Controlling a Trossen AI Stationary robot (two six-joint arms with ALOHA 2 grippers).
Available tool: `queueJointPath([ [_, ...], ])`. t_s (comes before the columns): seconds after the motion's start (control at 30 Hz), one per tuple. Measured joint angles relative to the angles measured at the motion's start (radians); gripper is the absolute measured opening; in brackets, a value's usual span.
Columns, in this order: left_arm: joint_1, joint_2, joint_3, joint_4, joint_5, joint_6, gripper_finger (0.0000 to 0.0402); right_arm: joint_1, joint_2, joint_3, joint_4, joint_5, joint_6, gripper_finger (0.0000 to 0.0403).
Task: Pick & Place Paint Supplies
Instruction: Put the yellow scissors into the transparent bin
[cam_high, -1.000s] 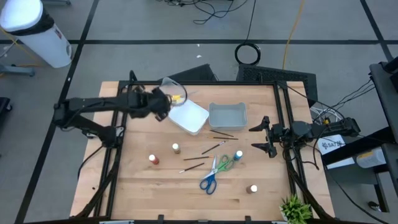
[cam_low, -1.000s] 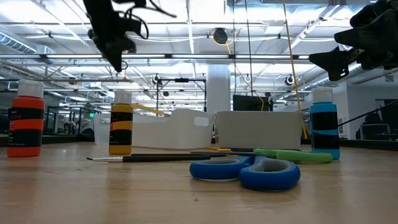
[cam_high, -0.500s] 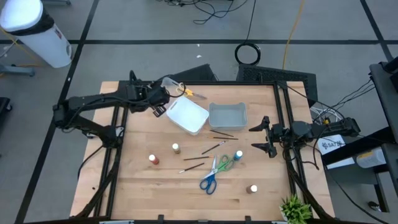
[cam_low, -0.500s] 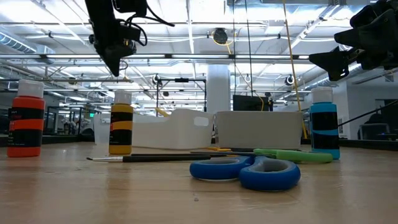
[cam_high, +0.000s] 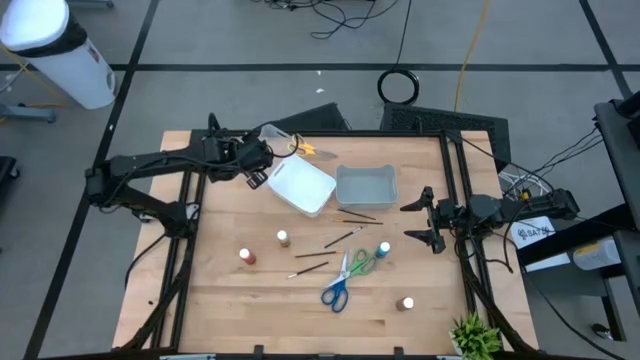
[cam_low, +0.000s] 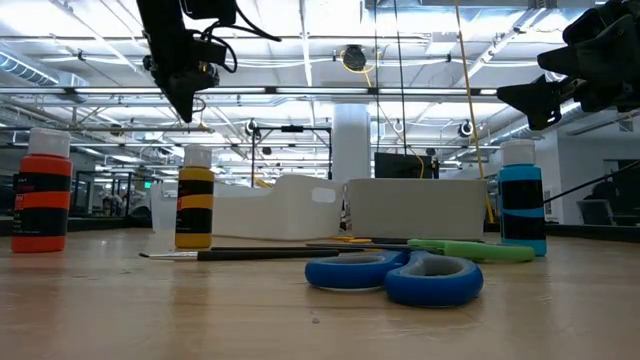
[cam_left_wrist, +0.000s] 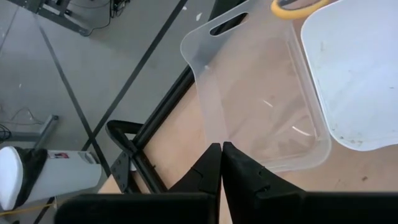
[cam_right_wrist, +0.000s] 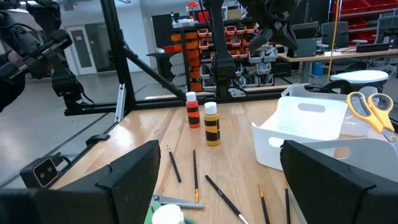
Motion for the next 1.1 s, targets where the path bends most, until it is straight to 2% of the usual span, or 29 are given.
queueJointPath([
  [0.97,0.0,0.0,0.0,0.009,0.0,-0.035,0.0026,0.0,0.0,0.0,0.0,0.0,0.0,0.0313],
  [1.03,0.0,0.0,-0.001,0.073,0.032,-0.033,0.0026,0.0,0.0,0.0,0.0,0.0,0.0,0.0313],
  [1.1,0.0,-0.009,-0.004,0.188,0.134,0.03,0.0026,0.0,0.0,0.0,0.0,0.0,0.0,0.0313],
])
